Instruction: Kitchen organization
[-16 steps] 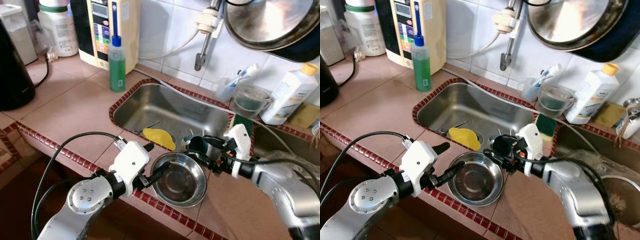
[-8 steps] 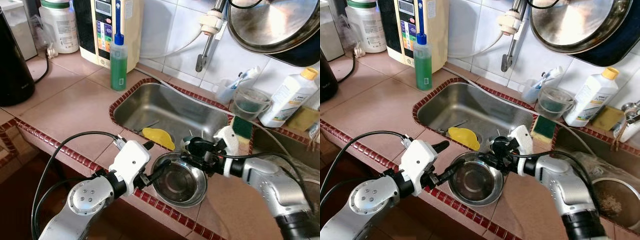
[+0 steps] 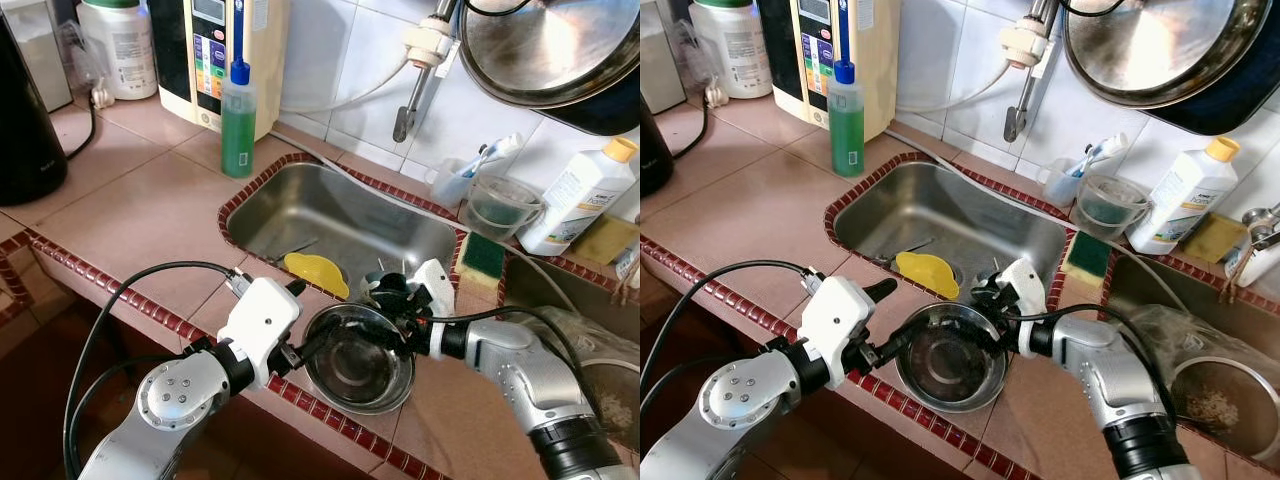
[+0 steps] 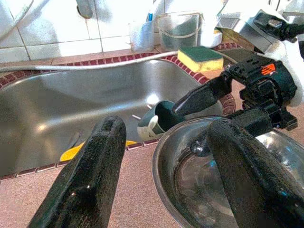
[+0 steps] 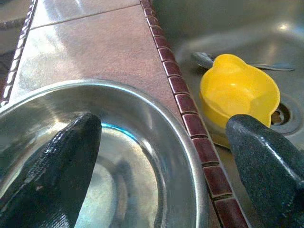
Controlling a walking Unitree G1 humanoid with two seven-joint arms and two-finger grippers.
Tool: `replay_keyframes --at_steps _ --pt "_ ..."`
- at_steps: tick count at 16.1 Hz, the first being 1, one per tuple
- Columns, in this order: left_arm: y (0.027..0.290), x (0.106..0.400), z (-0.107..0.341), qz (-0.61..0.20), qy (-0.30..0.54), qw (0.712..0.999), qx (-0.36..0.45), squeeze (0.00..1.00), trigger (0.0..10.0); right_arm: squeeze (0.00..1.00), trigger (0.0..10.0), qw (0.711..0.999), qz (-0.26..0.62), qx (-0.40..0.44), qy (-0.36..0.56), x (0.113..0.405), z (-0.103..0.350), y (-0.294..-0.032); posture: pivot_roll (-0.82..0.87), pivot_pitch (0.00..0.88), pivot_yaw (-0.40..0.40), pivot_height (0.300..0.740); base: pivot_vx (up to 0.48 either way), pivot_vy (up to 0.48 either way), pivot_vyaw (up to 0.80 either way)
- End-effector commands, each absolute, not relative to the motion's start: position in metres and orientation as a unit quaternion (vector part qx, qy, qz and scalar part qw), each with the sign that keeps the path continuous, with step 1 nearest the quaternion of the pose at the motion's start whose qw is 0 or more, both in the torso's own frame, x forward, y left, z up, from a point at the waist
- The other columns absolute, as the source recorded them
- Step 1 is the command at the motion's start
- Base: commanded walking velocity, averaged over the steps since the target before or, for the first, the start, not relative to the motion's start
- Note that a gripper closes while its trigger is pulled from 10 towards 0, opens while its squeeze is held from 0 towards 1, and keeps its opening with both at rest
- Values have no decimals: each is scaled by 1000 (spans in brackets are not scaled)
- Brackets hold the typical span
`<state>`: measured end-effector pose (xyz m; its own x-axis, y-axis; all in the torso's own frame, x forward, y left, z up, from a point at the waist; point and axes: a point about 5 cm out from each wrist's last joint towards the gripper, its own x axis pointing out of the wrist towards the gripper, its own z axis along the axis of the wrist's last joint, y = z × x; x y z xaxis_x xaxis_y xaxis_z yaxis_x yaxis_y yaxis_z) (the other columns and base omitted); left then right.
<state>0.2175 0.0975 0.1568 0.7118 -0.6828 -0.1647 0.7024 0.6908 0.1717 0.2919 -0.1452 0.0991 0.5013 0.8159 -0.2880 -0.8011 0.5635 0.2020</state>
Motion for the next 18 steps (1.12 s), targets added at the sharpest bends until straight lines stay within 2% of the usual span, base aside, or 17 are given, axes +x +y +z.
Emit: replay_keyframes --at_steps 1,10,11,12,13,18 --pt "94 216 164 -380 28 918 113 0 10000 0 10000 867 462 12 188 291 94 -151 84 42 -183 740 0 0 0" --pt "93 219 167 -373 26 921 106 0 10000 0 10000 864 449 -5 228 279 80 -164 58 73 -170 740 0 0 0" --pt "93 220 167 -374 27 921 106 0 10000 0 7569 866 445 -4 227 279 80 -164 56 74 -168 740 0 0 0" --pt "93 220 167 -374 27 921 106 0 10000 0 7569 866 445 -4 226 279 80 -164 56 74 -168 740 0 0 0" --pt "93 220 167 -375 27 921 107 0 10000 0 0 867 445 1 224 279 81 -163 56 75 -165 740 0 0 0" --pt "94 221 168 -370 25 922 107 0 10000 0 0 871 442 1 216 281 83 -163 60 72 -169 740 0 0 0"
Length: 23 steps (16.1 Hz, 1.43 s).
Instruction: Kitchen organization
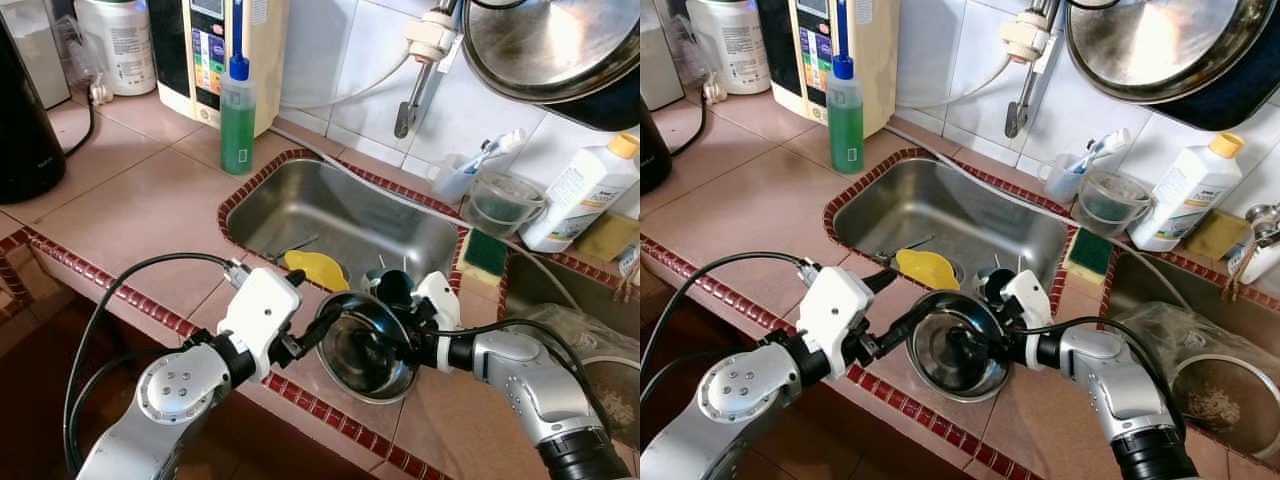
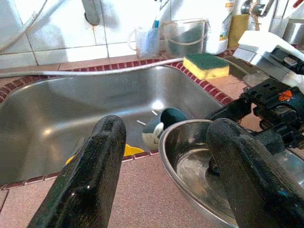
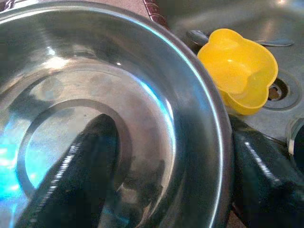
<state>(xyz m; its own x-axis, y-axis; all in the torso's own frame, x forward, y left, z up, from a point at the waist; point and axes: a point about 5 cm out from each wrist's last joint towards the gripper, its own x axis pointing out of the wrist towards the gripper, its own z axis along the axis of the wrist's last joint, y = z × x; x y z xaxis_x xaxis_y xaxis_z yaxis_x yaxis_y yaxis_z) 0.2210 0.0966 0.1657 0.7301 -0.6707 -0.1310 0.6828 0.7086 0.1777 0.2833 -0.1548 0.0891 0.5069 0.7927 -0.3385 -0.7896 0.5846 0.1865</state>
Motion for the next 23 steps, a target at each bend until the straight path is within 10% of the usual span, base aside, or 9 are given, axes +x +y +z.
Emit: replay_keyframes --at_steps 1,23 --pt "94 222 168 -370 25 923 106 0 10000 0 0 872 439 -1 214 282 83 -162 60 71 -170 740 0 0 0" --pt "97 229 176 -354 9 932 71 0 10000 0 0 910 378 36 166 309 101 -170 59 49 -176 740 0 0 0"
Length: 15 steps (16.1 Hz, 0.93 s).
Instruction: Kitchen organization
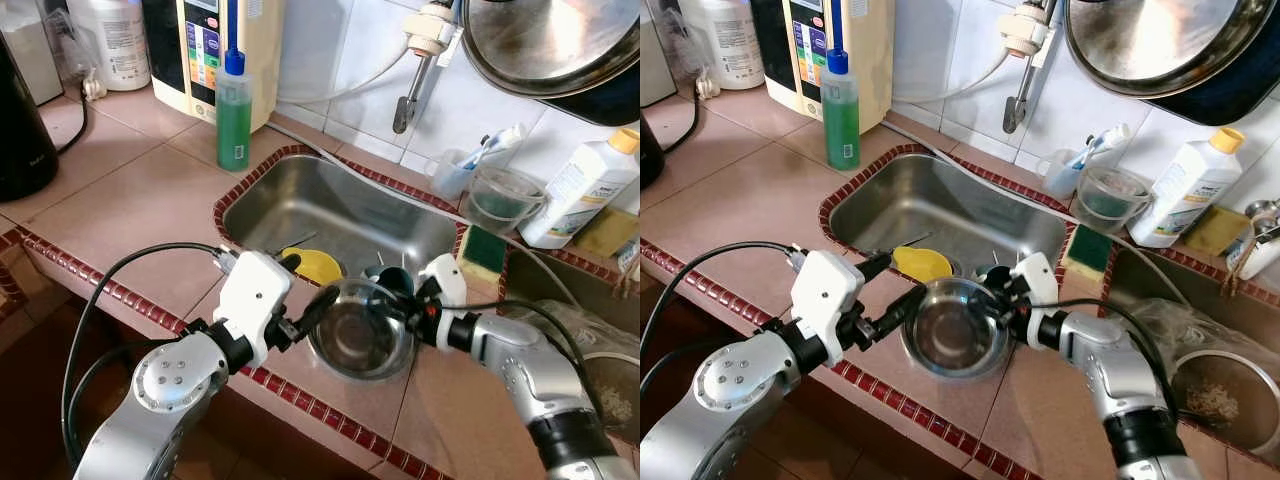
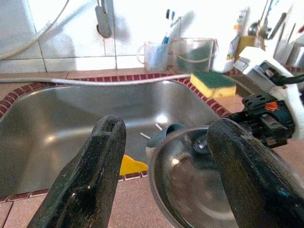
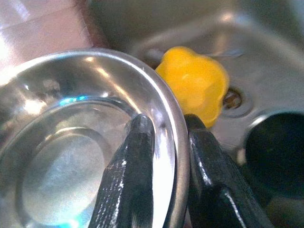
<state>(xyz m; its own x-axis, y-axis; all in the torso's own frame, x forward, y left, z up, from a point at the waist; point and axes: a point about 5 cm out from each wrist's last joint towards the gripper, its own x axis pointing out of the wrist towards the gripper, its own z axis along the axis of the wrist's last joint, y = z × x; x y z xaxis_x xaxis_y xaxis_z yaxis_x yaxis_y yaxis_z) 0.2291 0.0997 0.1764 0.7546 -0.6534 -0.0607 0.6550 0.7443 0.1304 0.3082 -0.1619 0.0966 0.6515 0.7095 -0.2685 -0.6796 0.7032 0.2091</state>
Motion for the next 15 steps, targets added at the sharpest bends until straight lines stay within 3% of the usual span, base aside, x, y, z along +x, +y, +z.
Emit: replay_keyframes --at_steps 1,4,8,11,12,15 --pt "101 233 178 -345 5 936 65 0 10000 0 0 930 342 55 126 321 112 -173 58 43 -173 740 0 0 0" --pt "113 246 183 -303 -3 952 44 0 10000 0 0 953 286 84 57 336 136 -181 56 37 -166 740 0 0 0" --pt "137 266 173 -199 11 980 24 0 10000 0 0 961 242 132 -15 340 153 -179 50 23 -154 740 0 0 0" --pt "143 273 173 -180 4 983 28 0 10000 0 0 962 217 154 -55 338 157 -177 44 11 -145 740 0 0 0" --pt "144 275 171 -176 9 984 24 0 10000 0 10000 963 209 156 -64 338 159 -177 41 5 -140 740 0 0 0" --pt "141 282 170 -176 11 984 -2 0 10000 0 10000 968 188 144 -87 338 164 -173 30 0 -128 740 0 0 0"
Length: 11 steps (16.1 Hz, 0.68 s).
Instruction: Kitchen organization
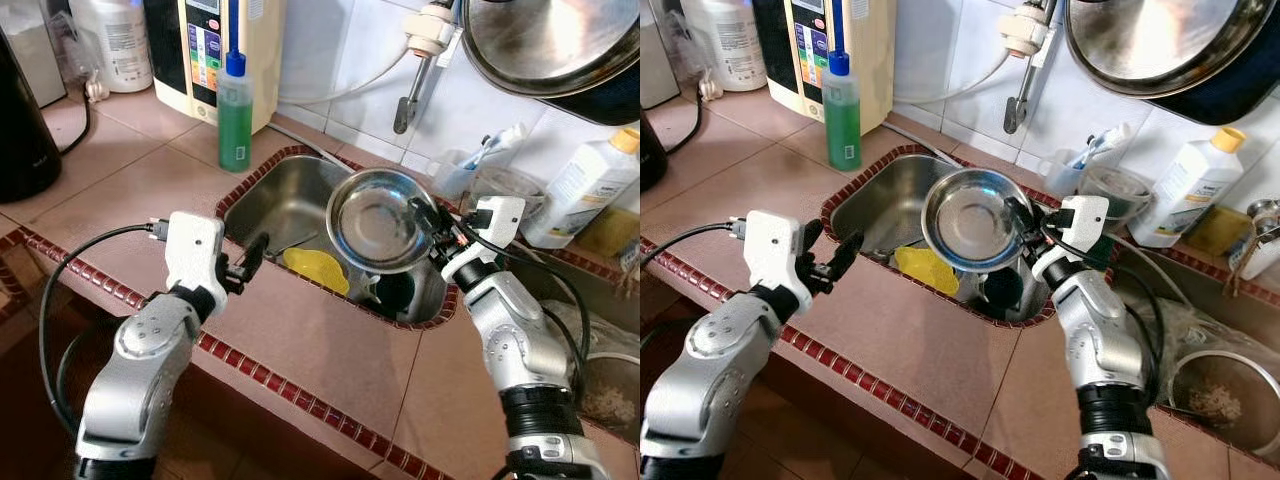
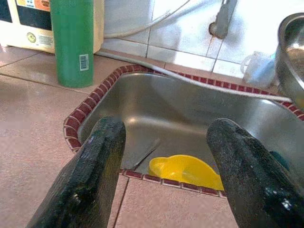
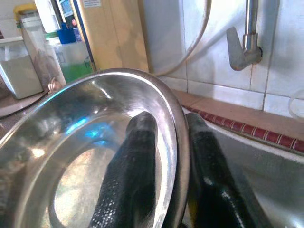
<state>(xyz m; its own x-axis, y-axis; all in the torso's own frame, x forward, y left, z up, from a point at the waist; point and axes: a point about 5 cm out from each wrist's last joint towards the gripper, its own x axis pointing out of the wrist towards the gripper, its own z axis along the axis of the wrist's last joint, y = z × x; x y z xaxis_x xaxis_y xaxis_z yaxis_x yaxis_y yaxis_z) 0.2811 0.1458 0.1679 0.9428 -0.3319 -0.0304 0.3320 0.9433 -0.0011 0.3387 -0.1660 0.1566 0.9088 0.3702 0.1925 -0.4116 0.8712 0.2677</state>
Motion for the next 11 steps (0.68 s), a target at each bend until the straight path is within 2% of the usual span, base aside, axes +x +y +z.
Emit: replay_keyframes --at_steps 1,9,11 --pt "140 282 168 -180 13 984 -5 0 10000 0 10000 966 197 141 -87 337 164 -170 27 0 -124 740 0 0 0" --pt "135 280 165 -194 17 981 0 0 10000 0 10000 968 204 122 -76 338 160 -163 36 0 -130 740 0 466 0" --pt "133 279 166 -192 11 981 12 0 10000 0 10000 969 206 118 -65 339 158 -162 38 0 -133 740 0 0 -294"
